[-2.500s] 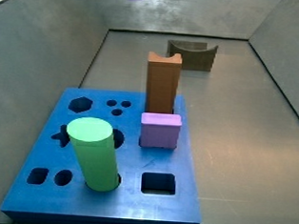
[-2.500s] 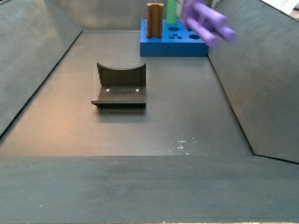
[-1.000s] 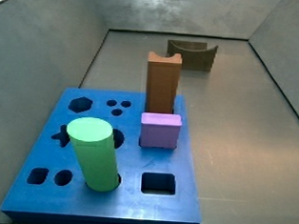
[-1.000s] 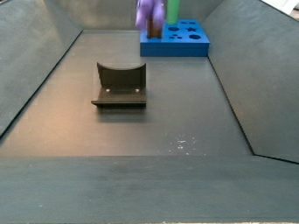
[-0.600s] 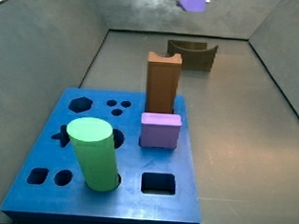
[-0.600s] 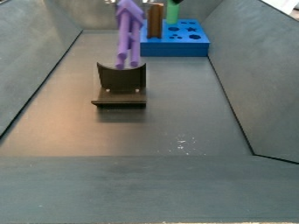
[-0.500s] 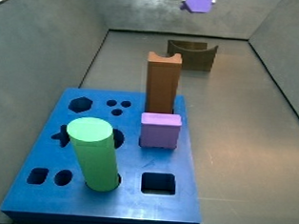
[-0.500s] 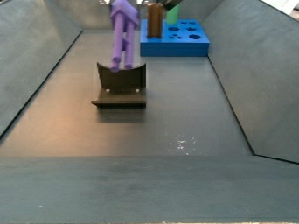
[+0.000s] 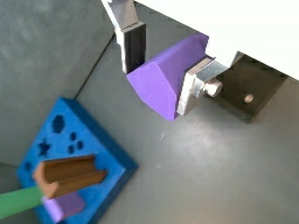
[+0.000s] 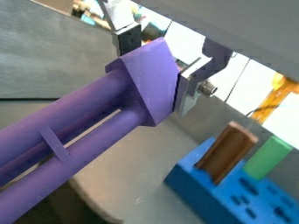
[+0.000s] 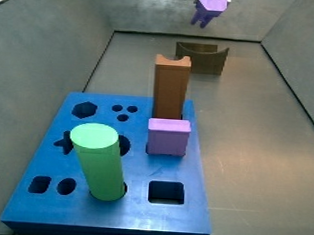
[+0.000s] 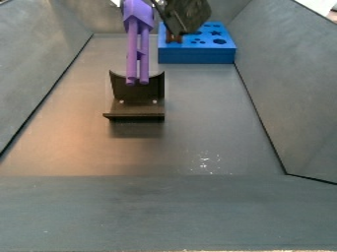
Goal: Pick up the 3 prong object. Move up. Place the 3 prong object on the fixture. Regrasp the 3 prong object. Move to above the board. Insert the 3 prong object.
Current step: Place the 3 prong object on the fixture.
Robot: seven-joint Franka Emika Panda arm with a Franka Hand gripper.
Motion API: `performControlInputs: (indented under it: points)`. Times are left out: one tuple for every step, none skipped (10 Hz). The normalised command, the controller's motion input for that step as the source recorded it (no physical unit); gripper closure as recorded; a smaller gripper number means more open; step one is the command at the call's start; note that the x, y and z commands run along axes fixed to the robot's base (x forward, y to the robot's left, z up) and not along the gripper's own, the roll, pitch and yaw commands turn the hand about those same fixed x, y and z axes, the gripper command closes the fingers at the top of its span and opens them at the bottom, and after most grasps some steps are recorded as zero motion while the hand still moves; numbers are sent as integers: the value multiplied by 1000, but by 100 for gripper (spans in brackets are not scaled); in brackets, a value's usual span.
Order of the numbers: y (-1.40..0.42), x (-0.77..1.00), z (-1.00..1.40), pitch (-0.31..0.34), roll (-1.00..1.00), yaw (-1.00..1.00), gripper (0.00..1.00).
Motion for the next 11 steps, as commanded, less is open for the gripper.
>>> performControlInputs:
  points:
    - [40,66,-15,36,-569,-104,100]
    - [42,64,-15,29,-444,-101,100]
    - [22,48,-1,5,-258,-96,100]
    - [118,75,-1000,5,-164,-63,100]
    - [118,82,-1000,-14,-136,-63,100]
    - [109,94,-1000,-23,-123,-62,100]
    - [93,96,-1000,-32,-87,-54,100]
    - [90,96,-1000,-39,-58,-48,100]
    - [63,87,-849,-35,-34,-38,100]
    - [44,80,-660,-29,-24,-34,100]
    - [69,69,-456,-35,-1,-26,100]
